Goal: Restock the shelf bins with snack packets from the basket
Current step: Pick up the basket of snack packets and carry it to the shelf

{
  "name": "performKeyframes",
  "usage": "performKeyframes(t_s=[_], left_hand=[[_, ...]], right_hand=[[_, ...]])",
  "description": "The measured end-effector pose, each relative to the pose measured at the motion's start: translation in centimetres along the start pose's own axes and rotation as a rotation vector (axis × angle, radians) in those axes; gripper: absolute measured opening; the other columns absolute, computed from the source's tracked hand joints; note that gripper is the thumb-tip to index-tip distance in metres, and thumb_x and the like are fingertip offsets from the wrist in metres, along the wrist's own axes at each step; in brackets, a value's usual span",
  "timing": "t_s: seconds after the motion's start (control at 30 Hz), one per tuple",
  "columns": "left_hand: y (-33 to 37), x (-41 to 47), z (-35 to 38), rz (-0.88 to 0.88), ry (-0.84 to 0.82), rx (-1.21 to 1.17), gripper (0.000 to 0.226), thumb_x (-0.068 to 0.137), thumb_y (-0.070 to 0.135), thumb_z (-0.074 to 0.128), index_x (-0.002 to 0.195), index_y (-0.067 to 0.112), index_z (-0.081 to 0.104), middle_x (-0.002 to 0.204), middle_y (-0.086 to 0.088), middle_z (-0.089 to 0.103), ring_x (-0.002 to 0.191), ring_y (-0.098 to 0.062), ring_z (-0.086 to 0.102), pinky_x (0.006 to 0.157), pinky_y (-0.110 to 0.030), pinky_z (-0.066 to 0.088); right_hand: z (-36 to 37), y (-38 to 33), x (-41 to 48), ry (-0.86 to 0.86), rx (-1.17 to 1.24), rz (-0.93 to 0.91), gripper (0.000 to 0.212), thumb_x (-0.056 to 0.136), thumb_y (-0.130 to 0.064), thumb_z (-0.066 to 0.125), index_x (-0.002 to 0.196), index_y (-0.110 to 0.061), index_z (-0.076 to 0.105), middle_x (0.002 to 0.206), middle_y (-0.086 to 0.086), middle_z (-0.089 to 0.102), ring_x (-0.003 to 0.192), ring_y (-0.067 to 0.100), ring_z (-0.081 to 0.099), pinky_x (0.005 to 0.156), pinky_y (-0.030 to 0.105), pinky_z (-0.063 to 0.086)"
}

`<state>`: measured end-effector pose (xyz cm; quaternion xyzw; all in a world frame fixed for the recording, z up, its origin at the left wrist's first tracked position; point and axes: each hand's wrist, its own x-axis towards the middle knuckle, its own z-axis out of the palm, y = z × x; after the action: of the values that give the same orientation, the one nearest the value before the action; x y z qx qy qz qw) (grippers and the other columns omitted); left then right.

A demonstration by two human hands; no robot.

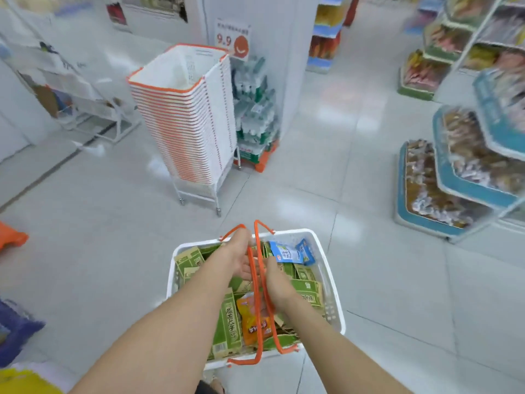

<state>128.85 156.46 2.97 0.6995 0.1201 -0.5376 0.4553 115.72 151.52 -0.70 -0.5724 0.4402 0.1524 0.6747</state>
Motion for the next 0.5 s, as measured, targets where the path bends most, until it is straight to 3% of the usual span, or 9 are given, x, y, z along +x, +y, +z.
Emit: performKeyframes(t_s=[0.17,0.27,0.37,0.5], left_hand=[[-0.1,-1.2,17.1,0.02,-0.069,0.216,0.039,0.088,0.033,0.043,0.1,0.002,0.065,0.095,-0.028,0.076,0.091,-0.041,0.074,0.09,-0.046,0.057],[-0.7,-1.9,27.8,0.039,-0.159,0.347,0.045,0.092,0.036,0.04,0.095,0.002,0.069,0.085,-0.024,0.077,0.085,-0.036,0.073,0.087,-0.041,0.057],[-1.3,-2.4,37.9,0.043,-0.239,0.442,0.046,0.095,0.036,0.038,0.09,0.003,0.069,0.077,-0.02,0.076,0.079,-0.034,0.07,0.083,-0.038,0.056],[-1.2,-1.9,50.8,0.033,-0.335,0.539,0.043,0.096,0.036,0.037,0.098,0.004,0.065,0.07,-0.018,0.074,0.07,-0.032,0.069,0.066,-0.036,0.054]], right_hand=[[-13.6,5.7,-5.7,0.141,0.334,0.037,0.086,0.097,-0.074,0.015,0.106,-0.008,0.07,0.088,0.019,0.079,0.082,0.036,0.077,0.076,0.045,0.065],[-21.7,9.0,-8.0,0.243,0.462,-0.001,0.08,0.098,-0.075,0.013,0.107,-0.017,0.068,0.087,0.019,0.078,0.075,0.033,0.075,0.068,0.04,0.061],[-29.4,11.8,-9.8,0.354,0.551,0.016,0.085,0.101,-0.071,0.014,0.108,-0.008,0.069,0.088,0.023,0.077,0.071,0.034,0.075,0.073,0.045,0.064],[-39.8,15.0,-11.6,0.481,0.611,0.008,0.08,0.103,-0.067,0.013,0.11,-0.009,0.067,0.087,0.021,0.078,0.072,0.033,0.077,0.064,0.038,0.063]])
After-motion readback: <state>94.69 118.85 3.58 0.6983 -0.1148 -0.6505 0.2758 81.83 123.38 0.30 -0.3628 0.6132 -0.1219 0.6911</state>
